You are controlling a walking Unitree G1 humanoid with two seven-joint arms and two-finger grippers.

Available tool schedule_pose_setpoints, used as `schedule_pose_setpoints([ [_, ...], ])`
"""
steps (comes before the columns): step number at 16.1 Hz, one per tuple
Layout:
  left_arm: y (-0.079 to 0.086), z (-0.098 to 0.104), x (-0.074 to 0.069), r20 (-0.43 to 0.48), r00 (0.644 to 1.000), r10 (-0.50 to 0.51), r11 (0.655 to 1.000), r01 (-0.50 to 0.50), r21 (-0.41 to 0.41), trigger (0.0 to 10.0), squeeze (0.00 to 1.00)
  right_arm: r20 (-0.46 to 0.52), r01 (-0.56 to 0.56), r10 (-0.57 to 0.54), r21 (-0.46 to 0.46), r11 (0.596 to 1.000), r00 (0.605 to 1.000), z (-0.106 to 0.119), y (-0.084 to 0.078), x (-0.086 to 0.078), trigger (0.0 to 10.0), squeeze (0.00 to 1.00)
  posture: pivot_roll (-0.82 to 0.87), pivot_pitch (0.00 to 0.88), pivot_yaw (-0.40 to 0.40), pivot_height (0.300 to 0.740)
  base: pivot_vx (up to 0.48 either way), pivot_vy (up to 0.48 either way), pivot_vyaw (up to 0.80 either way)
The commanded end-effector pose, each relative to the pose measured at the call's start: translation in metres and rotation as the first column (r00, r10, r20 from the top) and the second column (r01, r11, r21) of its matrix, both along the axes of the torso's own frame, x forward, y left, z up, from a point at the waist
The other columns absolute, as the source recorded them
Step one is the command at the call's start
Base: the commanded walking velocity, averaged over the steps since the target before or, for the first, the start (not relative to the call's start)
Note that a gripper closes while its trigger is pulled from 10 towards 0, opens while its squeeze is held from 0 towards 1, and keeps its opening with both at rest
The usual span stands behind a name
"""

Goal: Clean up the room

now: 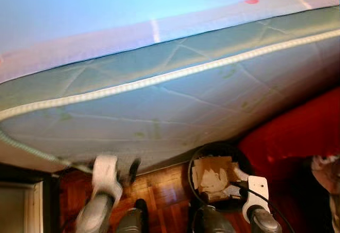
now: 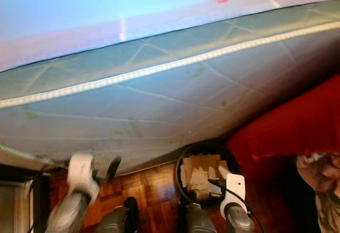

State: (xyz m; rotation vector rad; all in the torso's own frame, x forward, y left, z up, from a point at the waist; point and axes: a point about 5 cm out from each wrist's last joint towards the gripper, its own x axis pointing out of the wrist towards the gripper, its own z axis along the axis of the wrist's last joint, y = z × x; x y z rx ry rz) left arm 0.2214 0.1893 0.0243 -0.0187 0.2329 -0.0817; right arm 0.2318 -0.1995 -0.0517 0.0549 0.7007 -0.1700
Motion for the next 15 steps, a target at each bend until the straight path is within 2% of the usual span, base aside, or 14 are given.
schedule_pose_setpoints([
  [1,0.009,-0.012,-0.029,-0.094,0.995,0.03,0.999,-0.031,-0.017,10.0,0.0,-0.063,0.02,-0.019,0.011,1.0,0.998,-0.011,-0.001,-0.016,10.0,0.0,0.17,0.375,-0.012,0.74,0.0,0.0,0.0],
  [2,0.014,-0.012,-0.04,-0.109,0.992,0.056,0.998,-0.058,-0.014,10.0,0.0,-0.063,0.023,-0.022,0.009,1.0,0.998,-0.011,-0.002,-0.016,10.0,0.0,0.17,0.375,-0.012,0.74,0.0,0.0,0.0],
  [5,0.022,-0.013,-0.049,-0.122,0.988,0.092,0.996,-0.092,0.008,10.0,0.0,-0.062,0.028,-0.028,0.005,1.0,0.998,-0.01,-0.003,-0.016,10.0,0.0,0.17,0.375,-0.012,0.74,0.0,0.0,0.0],
  [9,0.018,-0.005,-0.039,-0.111,0.99,0.087,0.996,-0.087,0.006,10.0,0.0,-0.046,0.036,-0.035,0.013,0.999,0.998,-0.008,-0.004,-0.013,10.0,0.0,0.19,0.388,-0.008,0.74,0.0,0.0,0.0],
  [12,0.016,-0.003,-0.037,-0.101,0.991,0.083,0.997,-0.083,-0.001,10.0,0.0,-0.04,0.037,-0.036,0.016,0.999,0.999,-0.007,-0.006,-0.012,10.0,0.0,0.19,0.392,-0.009,0.74,0.0,0.0,0.0],
  [14,0.017,-0.001,-0.037,-0.101,0.991,0.085,0.996,-0.086,0.0,10.0,0.0,-0.029,0.019,-0.018,0.048,0.999,0.999,-0.006,-0.003,-0.01,10.0,0.28,0.19,0.395,-0.01,0.74,0.0,0.0,0.0],
  [15,0.018,-0.001,-0.037,-0.102,0.991,0.088,0.996,-0.088,0.001,10.0,0.0,-0.03,-0.006,0.008,0.075,0.997,1.0,-0.007,0.001,-0.01,10.0,0.25,0.19,0.397,-0.01,0.74,0.0,0.0,0.0],
])
